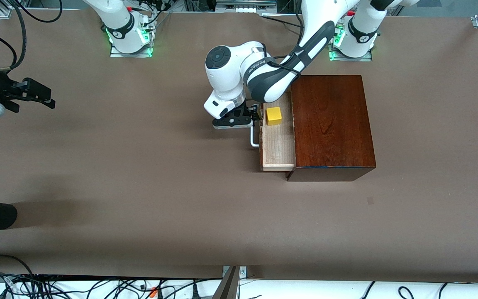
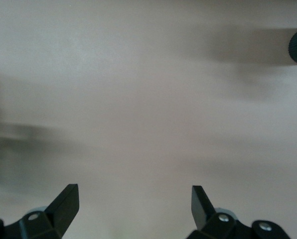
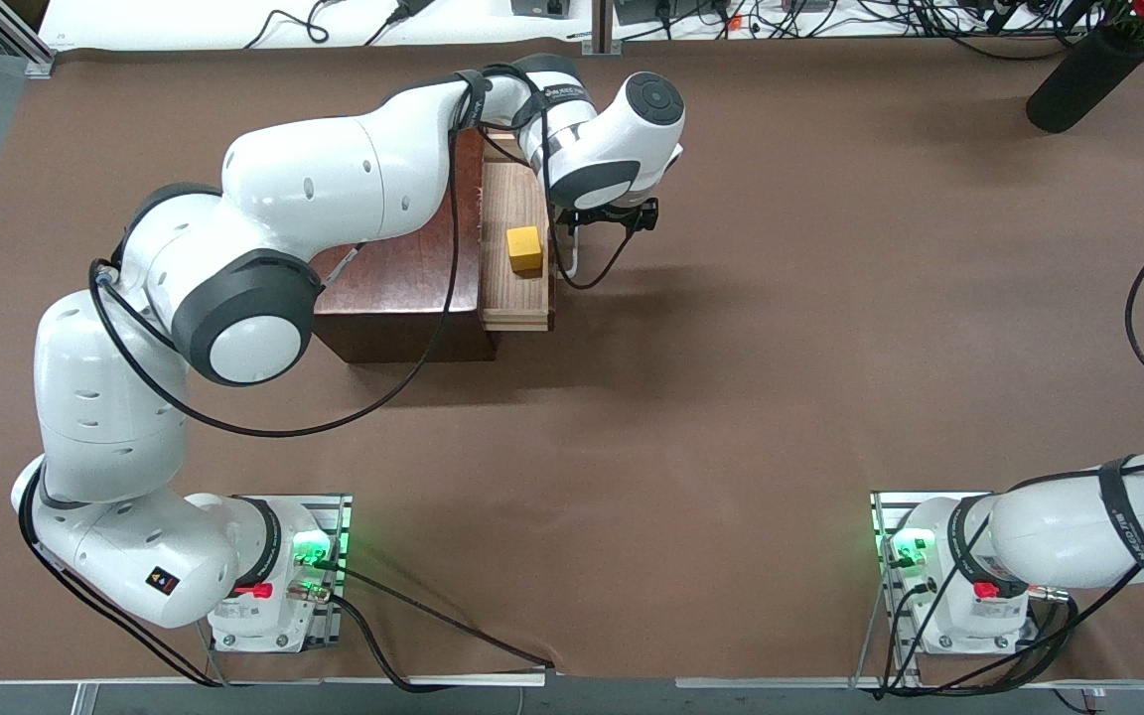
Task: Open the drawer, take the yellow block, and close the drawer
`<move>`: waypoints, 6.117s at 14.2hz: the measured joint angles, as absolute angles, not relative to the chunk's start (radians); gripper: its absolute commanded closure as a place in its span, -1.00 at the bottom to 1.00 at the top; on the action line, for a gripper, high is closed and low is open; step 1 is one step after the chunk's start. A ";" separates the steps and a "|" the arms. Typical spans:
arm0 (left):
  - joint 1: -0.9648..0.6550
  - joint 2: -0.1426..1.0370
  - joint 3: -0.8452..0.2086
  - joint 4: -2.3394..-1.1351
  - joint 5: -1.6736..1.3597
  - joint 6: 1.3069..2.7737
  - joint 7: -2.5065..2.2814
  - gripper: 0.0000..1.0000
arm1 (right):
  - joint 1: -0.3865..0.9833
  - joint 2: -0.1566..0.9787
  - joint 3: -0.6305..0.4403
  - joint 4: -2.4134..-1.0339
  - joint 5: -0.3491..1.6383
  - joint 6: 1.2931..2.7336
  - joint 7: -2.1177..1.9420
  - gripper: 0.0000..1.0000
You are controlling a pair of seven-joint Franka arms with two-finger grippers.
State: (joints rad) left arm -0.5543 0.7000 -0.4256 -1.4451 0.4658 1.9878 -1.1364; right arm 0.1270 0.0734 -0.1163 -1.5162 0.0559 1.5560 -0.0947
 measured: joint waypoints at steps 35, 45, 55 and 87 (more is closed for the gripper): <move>0.067 0.141 -0.323 -1.396 -0.022 1.483 -0.328 -1.00 | 0.308 0.138 -0.081 -1.514 0.057 1.557 -0.096 -1.00; -0.056 0.029 -0.008 -1.497 -0.061 1.462 -0.068 -1.00 | 0.598 0.211 0.063 -1.505 0.059 1.750 -0.340 -1.00; -0.064 0.030 -0.008 -1.507 -0.054 1.471 0.022 -1.00 | 0.811 0.452 0.069 -1.371 0.058 1.964 -0.616 -1.00; -0.064 0.039 0.002 -1.520 -0.052 1.473 0.031 -1.00 | 0.907 0.768 0.065 -1.232 -0.111 2.037 -0.614 -0.17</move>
